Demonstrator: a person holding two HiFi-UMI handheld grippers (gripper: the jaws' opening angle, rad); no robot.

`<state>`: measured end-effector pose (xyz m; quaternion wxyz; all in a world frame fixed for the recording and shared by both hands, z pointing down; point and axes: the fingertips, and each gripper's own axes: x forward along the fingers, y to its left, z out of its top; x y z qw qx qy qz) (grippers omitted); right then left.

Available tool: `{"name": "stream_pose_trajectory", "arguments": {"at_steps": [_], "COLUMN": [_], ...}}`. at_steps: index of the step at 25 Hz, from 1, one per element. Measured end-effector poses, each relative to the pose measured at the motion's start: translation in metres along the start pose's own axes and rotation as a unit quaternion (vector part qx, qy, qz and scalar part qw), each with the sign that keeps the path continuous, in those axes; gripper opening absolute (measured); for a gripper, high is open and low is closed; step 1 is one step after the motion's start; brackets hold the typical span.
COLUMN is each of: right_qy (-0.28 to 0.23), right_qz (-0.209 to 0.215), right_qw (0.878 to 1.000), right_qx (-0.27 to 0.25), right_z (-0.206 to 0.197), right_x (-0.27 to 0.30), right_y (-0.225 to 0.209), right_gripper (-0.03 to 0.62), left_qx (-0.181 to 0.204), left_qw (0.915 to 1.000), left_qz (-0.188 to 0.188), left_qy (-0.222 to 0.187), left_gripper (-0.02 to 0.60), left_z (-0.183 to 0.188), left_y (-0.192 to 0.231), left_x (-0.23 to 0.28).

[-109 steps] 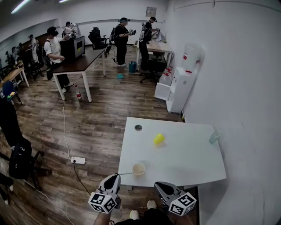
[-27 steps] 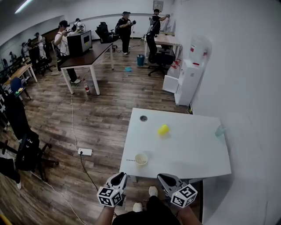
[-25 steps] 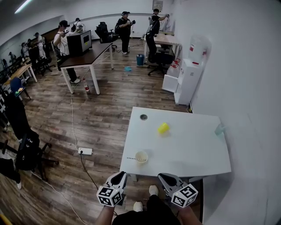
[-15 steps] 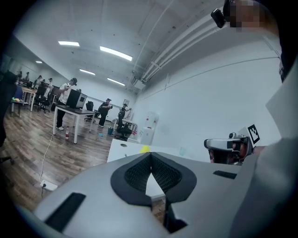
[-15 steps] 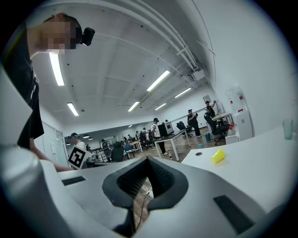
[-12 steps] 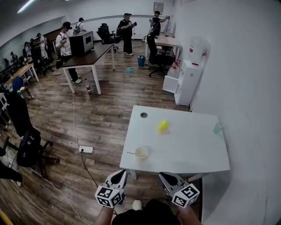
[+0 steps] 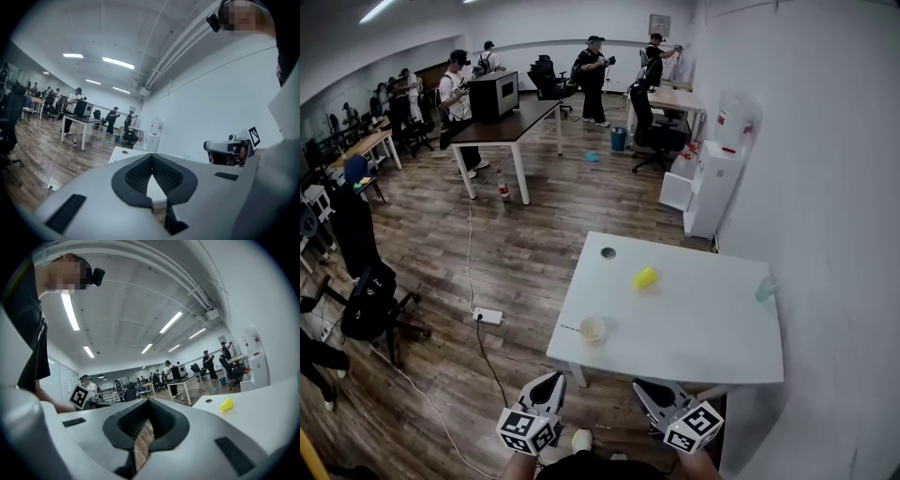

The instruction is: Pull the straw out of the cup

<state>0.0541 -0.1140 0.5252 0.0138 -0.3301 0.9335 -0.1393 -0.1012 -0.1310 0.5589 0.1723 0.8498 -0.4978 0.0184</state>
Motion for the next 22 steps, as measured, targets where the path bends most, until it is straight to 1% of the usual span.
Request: {"name": "stream_pose_trajectory", "arguments": {"at_steps": [3, 9, 12, 17, 22], "right_qy": [-0.005, -0.005, -0.005, -0.005, -0.006], "right_qz": [0.01, 0.031, 0.041, 0.046, 0.046], "right_qw": [1.0, 1.0, 0.999, 0.999, 0.999], "right_qx": [0.0, 0.005, 0.003, -0.002, -0.006], "right_z": [0.006, 0.003, 0.0, -0.002, -0.002], "right_x": [-0.014, -0.034, -0.039, -0.048, -0.056], "right_y": [0.001, 0.005, 0.01, 0.01, 0.013], "right_gripper": [0.021, 0.021, 0.021, 0.021, 0.021], "left_qx": [-0.005, 0.004, 0.005, 0.005, 0.004], "left_qw": [0.9998, 0.9994, 0.999, 0.9981, 0.9979], "left_qz": [0.016, 0.032, 0.044, 0.059, 0.061], "left_qy": [-0.012, -0.009, -0.011, -0.016, -0.02], "left_gripper": [0.014, 0.014, 0.015, 0.015, 0.015], "left_z": [0.004, -0.004, -0.009, -0.016, -0.016], "left_y": [-0.014, -0.041, -0.046, -0.052, -0.06], "left_x": [-0.006, -0.021, -0.03, -0.036, -0.04]}}
